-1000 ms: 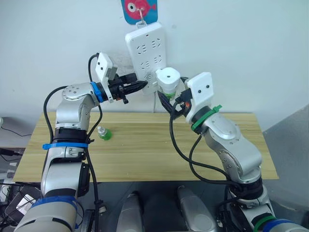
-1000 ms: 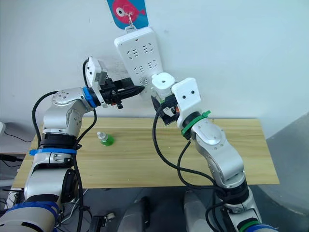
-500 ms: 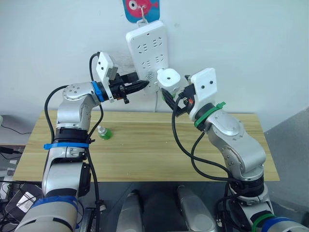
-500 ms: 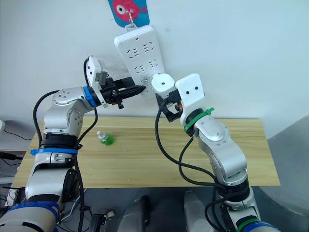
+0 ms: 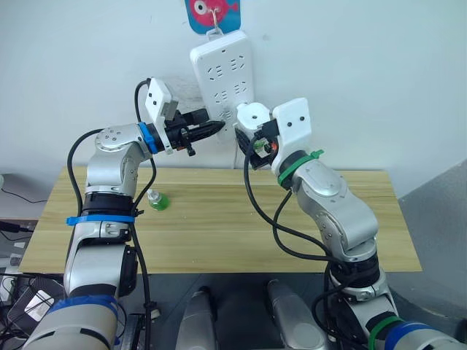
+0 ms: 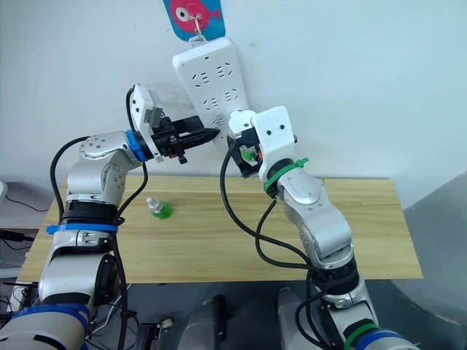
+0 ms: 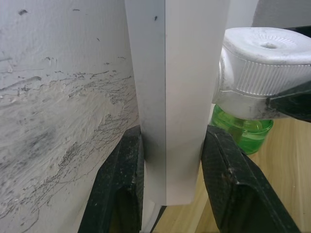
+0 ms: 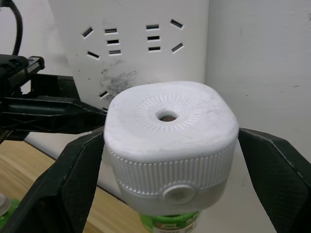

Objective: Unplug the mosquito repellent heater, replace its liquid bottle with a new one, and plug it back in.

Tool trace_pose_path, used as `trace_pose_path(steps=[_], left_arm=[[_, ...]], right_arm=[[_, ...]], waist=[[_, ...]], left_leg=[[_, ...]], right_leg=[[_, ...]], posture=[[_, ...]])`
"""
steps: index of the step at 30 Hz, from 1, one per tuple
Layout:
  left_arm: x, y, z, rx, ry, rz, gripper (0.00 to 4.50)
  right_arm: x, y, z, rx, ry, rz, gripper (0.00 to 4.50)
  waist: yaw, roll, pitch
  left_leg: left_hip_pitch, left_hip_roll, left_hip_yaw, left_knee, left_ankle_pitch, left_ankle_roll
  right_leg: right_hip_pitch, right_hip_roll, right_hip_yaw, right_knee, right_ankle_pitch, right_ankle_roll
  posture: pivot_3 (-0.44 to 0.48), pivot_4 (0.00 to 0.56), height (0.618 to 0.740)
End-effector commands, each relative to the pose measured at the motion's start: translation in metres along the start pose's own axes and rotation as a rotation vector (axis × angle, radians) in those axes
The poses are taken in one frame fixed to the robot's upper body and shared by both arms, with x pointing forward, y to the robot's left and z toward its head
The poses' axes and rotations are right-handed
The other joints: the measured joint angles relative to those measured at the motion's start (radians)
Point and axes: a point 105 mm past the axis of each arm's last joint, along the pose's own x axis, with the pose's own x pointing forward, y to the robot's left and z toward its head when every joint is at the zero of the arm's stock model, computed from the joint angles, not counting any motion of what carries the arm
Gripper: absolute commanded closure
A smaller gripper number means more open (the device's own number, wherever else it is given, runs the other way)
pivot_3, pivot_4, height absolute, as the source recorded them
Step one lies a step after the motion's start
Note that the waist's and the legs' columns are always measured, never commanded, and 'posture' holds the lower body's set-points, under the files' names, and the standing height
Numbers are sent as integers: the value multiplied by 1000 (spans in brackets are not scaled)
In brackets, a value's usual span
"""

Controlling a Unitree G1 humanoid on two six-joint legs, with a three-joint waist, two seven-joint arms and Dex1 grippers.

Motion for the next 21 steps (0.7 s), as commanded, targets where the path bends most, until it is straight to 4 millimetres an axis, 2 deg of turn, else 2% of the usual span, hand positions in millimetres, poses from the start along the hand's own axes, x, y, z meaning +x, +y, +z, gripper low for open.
trace_pose_path(steps=[1,4,10,17,21], left_arm=[[4,1,10,39,-16,8,3179],[3,2,10,39,-13,9,3179],[0,5,4,42,9,33,3179],[-6,14,-5,42,40,91,3179],[-10,10,-11,63,64,82,3179]], right_arm=[[0,1,20,-12,-92,-11,570],[0,2,21,-8,-109,-5,1551],[-8,6,23,10,-127,33,1544],[-42,-7,26,-28,-124,108,1544],[-49,-10,27,2,-120,119,1544]], waist=[[0,0,0],[0,0,0],[1,0,0],[4,0,0],[-6,0,0]], left_leg=[[0,0,0,0,0,0],[0,0,0,0,0,0],[0,0,-1,0,0,0],[-1,-1,-2,0,0,0],[-1,0,-3,1,2,0]], right_leg=[[0,0,0,0,0,0],[0,0,0,0,0,0],[0,0,-1,0,0,0],[0,-1,-3,0,0,0],[1,0,-2,1,-1,1]], posture=[[-256,292,733],[-255,291,733],[-258,290,733],[-265,296,733],[-271,295,733]])
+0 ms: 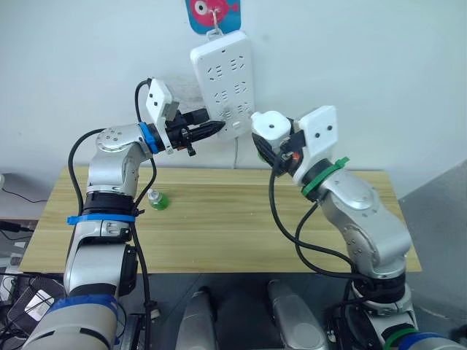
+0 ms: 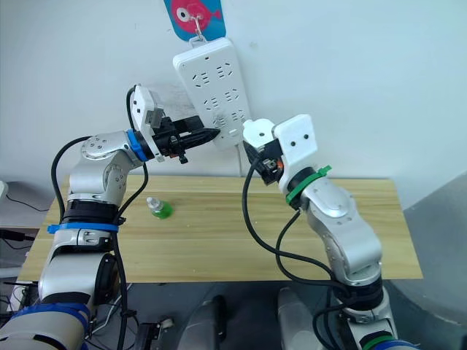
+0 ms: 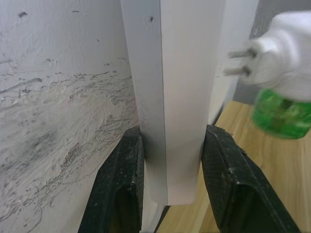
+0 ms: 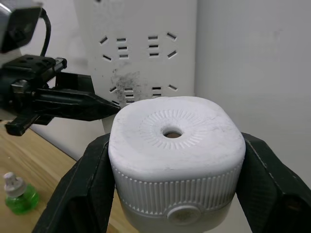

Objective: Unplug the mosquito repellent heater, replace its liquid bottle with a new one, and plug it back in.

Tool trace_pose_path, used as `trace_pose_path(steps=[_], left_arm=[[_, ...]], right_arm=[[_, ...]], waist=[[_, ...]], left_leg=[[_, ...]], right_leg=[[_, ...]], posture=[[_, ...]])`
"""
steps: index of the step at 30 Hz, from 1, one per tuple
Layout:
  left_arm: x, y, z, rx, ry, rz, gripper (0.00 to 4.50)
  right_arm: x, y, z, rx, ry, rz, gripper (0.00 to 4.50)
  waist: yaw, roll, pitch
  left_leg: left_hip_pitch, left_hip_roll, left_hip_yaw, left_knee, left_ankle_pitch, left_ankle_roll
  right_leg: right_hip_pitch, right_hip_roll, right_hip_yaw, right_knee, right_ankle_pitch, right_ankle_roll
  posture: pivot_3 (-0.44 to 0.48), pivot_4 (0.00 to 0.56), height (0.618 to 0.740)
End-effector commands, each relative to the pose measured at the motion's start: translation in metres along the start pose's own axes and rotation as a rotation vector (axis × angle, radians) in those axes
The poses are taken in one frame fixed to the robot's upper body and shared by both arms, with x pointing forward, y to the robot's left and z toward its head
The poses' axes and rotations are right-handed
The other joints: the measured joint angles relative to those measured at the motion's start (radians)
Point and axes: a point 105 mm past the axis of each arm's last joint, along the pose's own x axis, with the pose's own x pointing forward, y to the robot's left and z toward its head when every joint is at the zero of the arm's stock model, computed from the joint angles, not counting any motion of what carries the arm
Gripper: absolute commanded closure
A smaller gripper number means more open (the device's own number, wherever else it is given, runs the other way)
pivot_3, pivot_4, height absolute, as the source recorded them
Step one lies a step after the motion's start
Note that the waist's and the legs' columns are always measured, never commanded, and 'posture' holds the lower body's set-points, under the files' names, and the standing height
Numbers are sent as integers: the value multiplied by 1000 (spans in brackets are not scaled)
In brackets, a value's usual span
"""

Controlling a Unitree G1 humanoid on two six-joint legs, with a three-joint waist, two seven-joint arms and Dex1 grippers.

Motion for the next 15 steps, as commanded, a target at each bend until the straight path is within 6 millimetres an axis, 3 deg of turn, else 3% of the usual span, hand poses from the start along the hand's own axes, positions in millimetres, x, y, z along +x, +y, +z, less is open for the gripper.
trace_pose_path(steps=[1,5,11,15], left_arm=[[-12,4,-9,43,54,60,3179],[-27,-4,-17,74,64,80,3179],[-59,-38,-42,157,153,41,1208],[-58,-86,-37,208,59,-8,2]], right_arm=[[-8,4,15,32,-65,24,1544],[-10,0,13,128,-68,-20,1544],[-14,-10,7,255,-69,-96,1544],[-21,-15,-3,376,-53,-147,1544]], waist=[[-4,0,0],[-22,0,0],[-37,1,-1],[-23,1,-1]], left_leg=[[0,0,0,0,1,0],[2,0,2,0,2,0],[3,1,4,-9,2,-1],[-1,2,3,-15,3,-2]], right_leg=[[0,0,0,0,0,0],[1,0,3,0,0,1],[-4,0,4,1,4,-3],[-9,-2,3,-1,4,-4]], posture=[[-272,295,733],[-273,292,733],[-273,288,733],[-269,288,733]])
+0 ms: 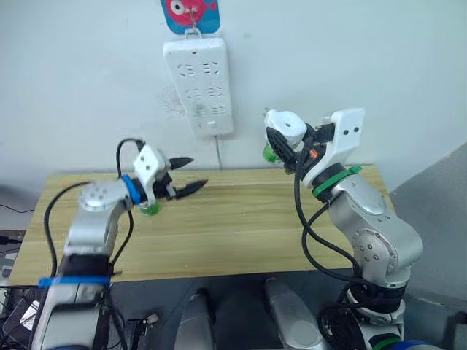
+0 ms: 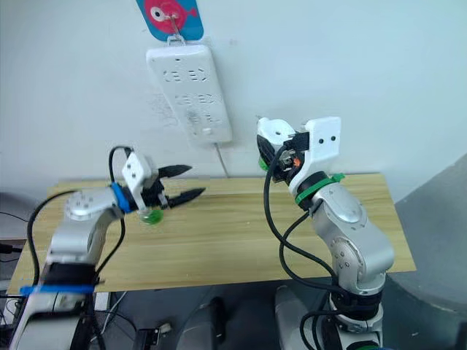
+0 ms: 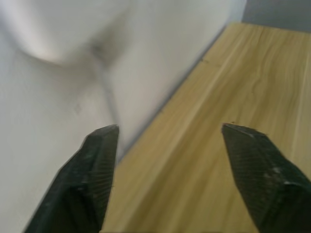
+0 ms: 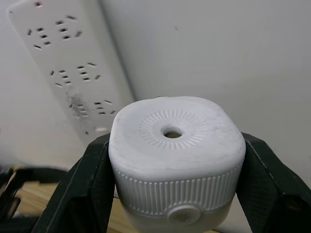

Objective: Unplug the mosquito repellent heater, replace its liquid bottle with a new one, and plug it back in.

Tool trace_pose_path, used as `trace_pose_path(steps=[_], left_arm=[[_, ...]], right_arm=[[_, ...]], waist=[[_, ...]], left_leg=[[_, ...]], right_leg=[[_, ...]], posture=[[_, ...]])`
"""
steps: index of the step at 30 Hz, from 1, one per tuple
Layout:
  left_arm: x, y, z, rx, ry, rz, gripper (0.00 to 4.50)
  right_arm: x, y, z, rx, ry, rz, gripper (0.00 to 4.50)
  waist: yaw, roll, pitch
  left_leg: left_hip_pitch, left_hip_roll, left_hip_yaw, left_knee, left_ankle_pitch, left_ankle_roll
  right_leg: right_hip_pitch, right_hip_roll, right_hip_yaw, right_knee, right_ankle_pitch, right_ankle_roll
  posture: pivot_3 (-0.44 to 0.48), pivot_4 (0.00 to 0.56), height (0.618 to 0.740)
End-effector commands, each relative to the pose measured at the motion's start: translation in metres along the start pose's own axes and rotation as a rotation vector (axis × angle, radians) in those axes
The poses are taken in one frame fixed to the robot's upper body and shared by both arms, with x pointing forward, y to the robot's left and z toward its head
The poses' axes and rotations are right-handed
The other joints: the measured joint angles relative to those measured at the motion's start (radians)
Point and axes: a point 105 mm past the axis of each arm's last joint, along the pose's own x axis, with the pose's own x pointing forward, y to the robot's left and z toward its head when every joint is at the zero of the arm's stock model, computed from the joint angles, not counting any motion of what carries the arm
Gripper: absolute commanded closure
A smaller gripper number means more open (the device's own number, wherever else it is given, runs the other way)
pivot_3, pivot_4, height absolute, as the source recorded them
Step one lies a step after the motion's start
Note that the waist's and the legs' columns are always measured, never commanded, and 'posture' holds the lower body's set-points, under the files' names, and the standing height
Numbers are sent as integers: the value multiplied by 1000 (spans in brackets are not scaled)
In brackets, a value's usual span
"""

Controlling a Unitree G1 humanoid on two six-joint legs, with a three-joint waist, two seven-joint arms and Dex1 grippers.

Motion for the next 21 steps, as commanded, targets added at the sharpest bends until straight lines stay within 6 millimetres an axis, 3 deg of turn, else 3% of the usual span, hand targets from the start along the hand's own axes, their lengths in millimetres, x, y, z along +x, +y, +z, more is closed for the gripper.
trace_pose_path(steps=[1,4,9,12,21], left_arm=[[5,-38,45,122,-190,-69,0],[15,-74,58,55,-286,-106,0],[29,-89,62,-40,-350,-21,0],[39,-87,74,-47,-423,60,0],[51,-85,88,-42,-495,121,0]], right_arm=[[-9,2,10,91,-53,-3,1544],[-12,2,7,222,-51,-14,1544],[-15,9,6,407,-51,12,1544],[-17,13,7,551,-62,28,1544],[-23,17,12,728,-36,77,1544]], waist=[[9,0,0],[10,0,0],[1,0,0],[-3,0,0],[-18,0,0]], left_leg=[[0,-1,0,-1,0,0],[0,-1,2,-1,0,0],[2,-3,4,1,1,1],[2,-3,4,1,3,3],[1,-3,5,1,3,3]], right_leg=[[0,-1,-1,0,0,0],[1,-4,0,-2,0,0],[2,-3,2,-1,-1,0],[3,-2,3,-1,-1,1],[2,-1,3,-1,-1,1]], posture=[[-269,288,733],[-268,288,733],[-281,285,733],[-285,278,733],[-295,271,733]])
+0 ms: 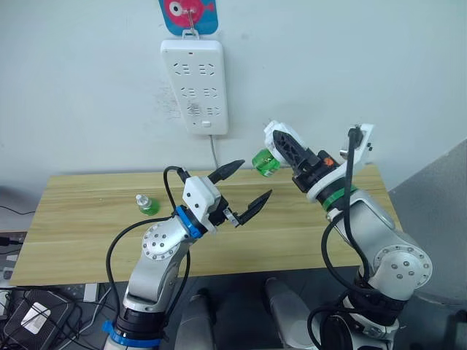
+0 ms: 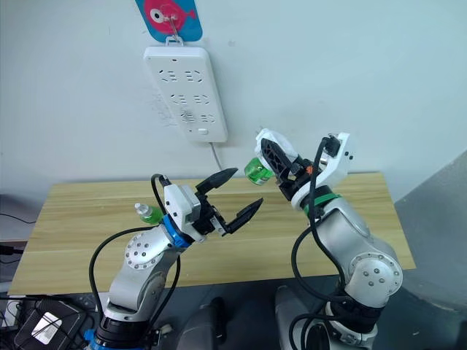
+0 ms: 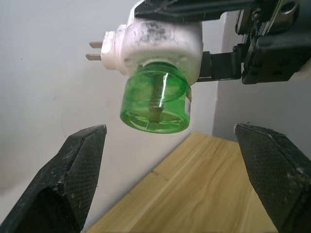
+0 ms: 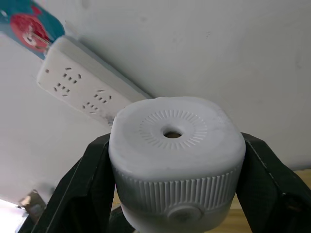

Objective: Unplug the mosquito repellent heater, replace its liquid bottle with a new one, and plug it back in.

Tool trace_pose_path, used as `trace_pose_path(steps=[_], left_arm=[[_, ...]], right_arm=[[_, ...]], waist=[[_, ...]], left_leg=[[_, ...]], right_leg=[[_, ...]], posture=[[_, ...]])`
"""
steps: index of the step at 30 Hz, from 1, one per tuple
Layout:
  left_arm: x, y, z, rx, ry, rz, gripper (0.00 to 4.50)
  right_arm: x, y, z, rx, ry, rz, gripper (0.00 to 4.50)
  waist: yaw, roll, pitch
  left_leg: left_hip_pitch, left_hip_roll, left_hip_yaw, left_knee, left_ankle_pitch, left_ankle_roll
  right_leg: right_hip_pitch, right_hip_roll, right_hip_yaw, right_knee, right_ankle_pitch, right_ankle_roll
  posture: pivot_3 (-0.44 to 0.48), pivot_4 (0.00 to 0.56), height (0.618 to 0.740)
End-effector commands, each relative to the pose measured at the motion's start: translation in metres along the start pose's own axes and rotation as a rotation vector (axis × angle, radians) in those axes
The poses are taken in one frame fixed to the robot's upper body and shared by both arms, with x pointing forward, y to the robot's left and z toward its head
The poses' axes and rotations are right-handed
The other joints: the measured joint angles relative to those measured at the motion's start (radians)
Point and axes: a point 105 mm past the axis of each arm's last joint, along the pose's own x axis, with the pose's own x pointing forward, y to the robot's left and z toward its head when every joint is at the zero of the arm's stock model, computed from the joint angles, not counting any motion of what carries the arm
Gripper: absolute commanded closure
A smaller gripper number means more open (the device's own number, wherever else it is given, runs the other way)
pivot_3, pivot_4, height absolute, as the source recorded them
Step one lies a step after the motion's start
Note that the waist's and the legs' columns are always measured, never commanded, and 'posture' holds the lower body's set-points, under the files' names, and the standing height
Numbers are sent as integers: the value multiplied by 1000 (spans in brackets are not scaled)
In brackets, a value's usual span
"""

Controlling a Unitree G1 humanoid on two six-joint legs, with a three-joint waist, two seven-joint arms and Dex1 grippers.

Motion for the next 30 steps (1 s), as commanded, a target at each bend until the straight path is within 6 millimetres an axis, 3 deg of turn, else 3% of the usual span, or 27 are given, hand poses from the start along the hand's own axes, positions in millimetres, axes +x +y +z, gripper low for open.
trace_pose_path(steps=[1,6,20,23,28,30], left_arm=[[10,1,17,43,-82,15,0],[16,3,27,54,-121,29,0],[21,2,30,39,-142,-25,0],[22,3,33,32,-148,-35,596],[23,6,37,44,-154,-33,2152],[23,6,38,47,-157,-31,2188]], right_arm=[[-5,12,2,137,-25,50,1544],[-6,13,4,194,-9,46,1544],[-8,25,3,236,35,78,1544],[-8,25,2,231,43,81,1544],[-8,24,1,226,46,81,1544],[-9,23,1,226,45,79,1544]], waist=[[0,0,0],[-9,0,0],[-10,0,-1],[-9,0,-1],[-9,0,-1],[-9,0,-1]], left_leg=[[0,0,0,0,0,0],[0,0,0,0,0,0],[0,0,0,0,0,0],[0,0,0,0,0,0],[0,0,0,0,0,0],[0,0,0,0,0,0]], right_leg=[[0,0,0,0,0,0],[0,0,0,0,0,0],[0,1,0,0,0,0],[0,1,0,0,0,0],[0,1,0,0,0,0],[0,1,0,0,0,0]], posture=[[-296,271,733],[-297,269,733],[-305,266,733],[-303,265,733],[-302,264,733],[-302,264,733]])
